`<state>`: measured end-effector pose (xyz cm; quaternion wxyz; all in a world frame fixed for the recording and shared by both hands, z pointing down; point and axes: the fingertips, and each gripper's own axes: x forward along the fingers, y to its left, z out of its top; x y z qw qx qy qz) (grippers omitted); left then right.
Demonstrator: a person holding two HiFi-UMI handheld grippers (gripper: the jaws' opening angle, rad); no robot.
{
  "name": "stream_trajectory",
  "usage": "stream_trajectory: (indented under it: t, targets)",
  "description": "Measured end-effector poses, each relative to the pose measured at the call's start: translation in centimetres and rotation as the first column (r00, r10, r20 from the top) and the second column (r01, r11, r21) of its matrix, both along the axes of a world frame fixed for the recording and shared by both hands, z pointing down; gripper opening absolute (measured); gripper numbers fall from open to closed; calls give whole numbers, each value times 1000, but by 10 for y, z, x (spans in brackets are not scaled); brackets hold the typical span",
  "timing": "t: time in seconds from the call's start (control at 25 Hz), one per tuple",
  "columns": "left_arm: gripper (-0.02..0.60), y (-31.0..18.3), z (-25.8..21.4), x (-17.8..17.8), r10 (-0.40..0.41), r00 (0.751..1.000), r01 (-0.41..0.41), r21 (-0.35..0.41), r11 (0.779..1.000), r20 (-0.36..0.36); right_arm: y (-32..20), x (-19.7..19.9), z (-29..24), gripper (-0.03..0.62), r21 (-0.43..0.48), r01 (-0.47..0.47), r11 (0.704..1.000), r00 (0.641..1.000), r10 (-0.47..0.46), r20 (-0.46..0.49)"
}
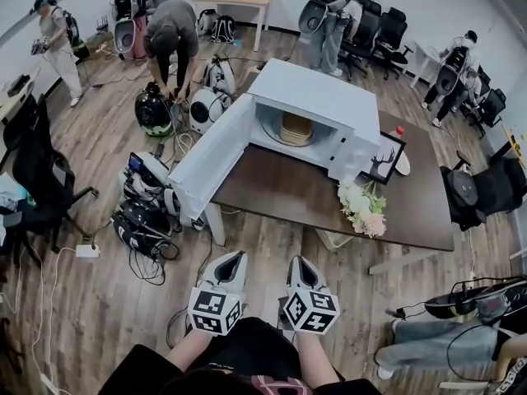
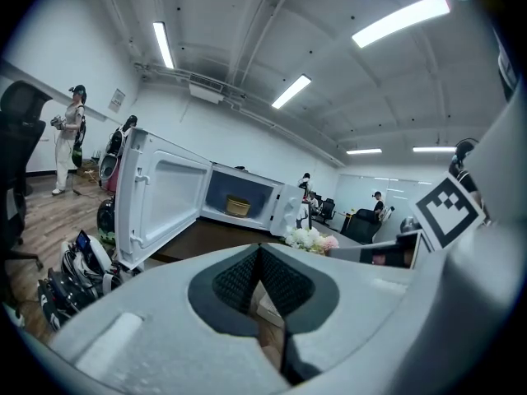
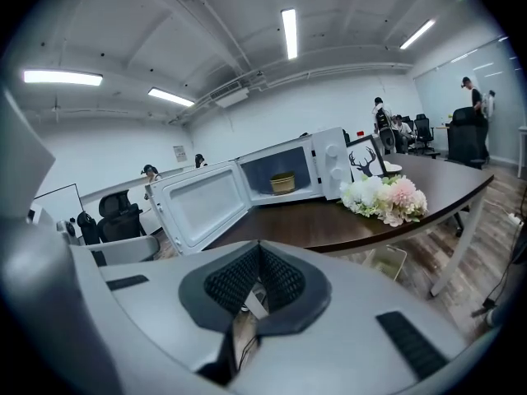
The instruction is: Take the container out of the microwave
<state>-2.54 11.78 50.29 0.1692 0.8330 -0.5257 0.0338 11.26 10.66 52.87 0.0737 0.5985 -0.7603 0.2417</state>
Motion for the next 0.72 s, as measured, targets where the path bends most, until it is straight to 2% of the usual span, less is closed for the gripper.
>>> stream_trajectory:
  t: [0.36,0.72]
  targets:
    - [9,-50,12,19,34,999,-34,-22,999,-2,-38,15,11,8,-24,-26,999,1000,26,-9]
    - [9,-145,1,36,114,993,-114,-9,993,5,-117,28,9,8,-43,-100,994,995,100,-3]
